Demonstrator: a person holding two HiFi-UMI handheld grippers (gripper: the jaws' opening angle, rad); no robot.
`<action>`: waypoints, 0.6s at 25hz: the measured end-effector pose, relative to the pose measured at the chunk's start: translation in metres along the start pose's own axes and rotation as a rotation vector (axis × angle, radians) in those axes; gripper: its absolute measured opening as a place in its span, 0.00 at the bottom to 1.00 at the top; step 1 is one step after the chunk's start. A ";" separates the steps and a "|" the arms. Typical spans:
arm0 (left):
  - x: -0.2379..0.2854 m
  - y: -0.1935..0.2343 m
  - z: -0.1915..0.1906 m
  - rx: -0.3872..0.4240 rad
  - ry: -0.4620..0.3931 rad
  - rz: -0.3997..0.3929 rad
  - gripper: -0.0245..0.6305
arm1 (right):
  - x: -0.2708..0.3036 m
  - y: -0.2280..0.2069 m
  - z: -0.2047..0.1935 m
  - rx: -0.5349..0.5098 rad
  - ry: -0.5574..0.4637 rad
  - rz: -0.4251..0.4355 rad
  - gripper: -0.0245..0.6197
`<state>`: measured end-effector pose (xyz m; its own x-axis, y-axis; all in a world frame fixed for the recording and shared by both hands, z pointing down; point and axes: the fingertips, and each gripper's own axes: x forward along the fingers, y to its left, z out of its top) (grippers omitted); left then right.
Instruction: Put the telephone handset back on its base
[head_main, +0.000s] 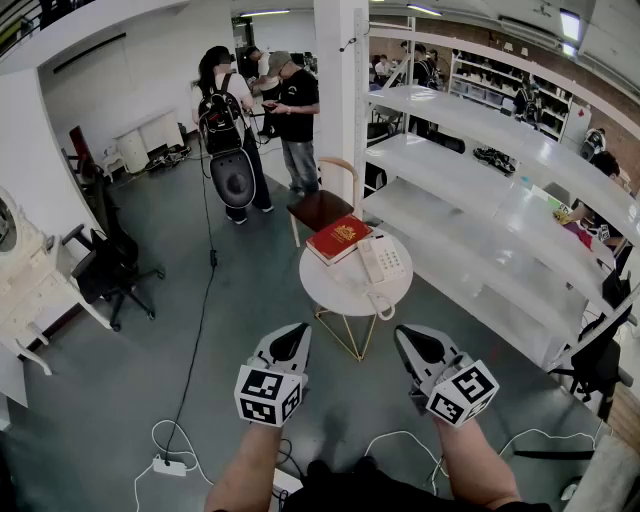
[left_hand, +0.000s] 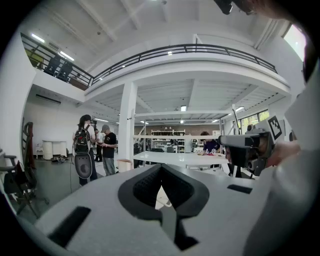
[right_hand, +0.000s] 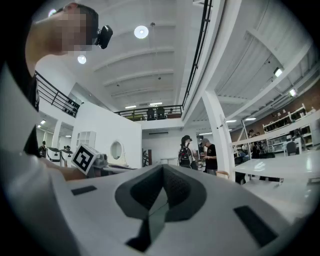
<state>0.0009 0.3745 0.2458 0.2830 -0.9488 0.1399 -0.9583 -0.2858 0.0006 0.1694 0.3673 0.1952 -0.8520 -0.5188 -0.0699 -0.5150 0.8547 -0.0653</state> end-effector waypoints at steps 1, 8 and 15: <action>0.001 0.003 0.001 0.002 -0.001 0.017 0.05 | -0.001 -0.003 0.001 -0.001 -0.002 -0.007 0.04; 0.010 0.015 0.007 -0.010 -0.015 0.051 0.05 | 0.003 -0.024 0.001 -0.006 -0.007 -0.045 0.04; 0.002 0.005 -0.005 -0.015 -0.004 0.073 0.05 | -0.007 -0.027 -0.014 0.021 0.009 -0.050 0.04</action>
<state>-0.0034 0.3717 0.2511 0.2123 -0.9677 0.1357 -0.9769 -0.2135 0.0058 0.1883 0.3478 0.2112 -0.8260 -0.5608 -0.0571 -0.5552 0.8269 -0.0898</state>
